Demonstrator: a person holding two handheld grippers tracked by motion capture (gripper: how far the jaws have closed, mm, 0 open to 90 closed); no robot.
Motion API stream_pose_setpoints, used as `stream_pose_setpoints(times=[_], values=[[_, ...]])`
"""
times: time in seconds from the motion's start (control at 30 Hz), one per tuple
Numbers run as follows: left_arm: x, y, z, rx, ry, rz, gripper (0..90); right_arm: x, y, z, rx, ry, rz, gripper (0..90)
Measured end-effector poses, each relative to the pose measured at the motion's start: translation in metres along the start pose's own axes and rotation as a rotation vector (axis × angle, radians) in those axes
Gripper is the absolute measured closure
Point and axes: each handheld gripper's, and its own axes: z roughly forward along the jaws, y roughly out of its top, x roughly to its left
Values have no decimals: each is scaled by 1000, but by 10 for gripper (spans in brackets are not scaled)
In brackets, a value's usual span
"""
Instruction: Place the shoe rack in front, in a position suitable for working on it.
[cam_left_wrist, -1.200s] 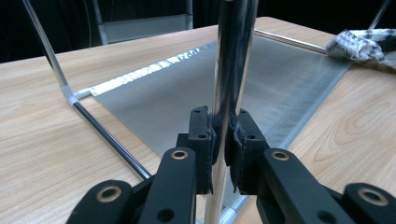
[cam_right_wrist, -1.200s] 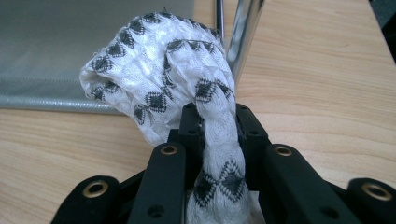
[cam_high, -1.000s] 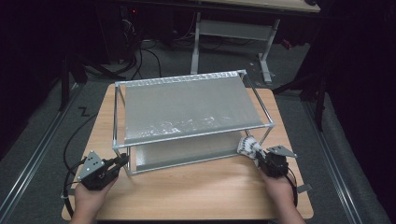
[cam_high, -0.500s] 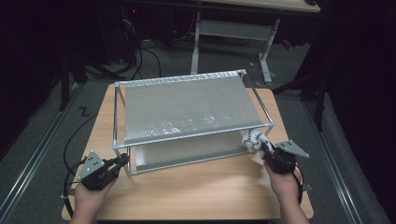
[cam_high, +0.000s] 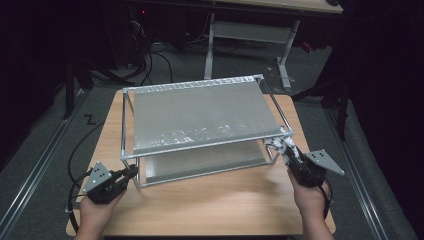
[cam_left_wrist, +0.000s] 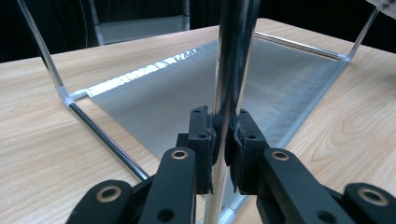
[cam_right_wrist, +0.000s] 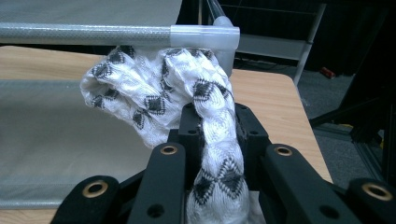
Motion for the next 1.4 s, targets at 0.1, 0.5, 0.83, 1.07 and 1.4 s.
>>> stream_pose_setpoints(times=[0.1,0.5,0.83,1.07,1.4], values=[[0,0,0,3,-2,2,807,-1,-1,2,4,-1,1,763],[1,1,0,4,-8,6,808,-10,-33,29,184,26,-8,763],[1,1,1,3,-3,4,807,-14,-67,56,366,56,-11,763],[1,0,1,2,2,6,808,-14,-64,52,348,55,-18,763],[6,0,3,-8,8,10,809,-15,-62,51,338,59,-23,763]])
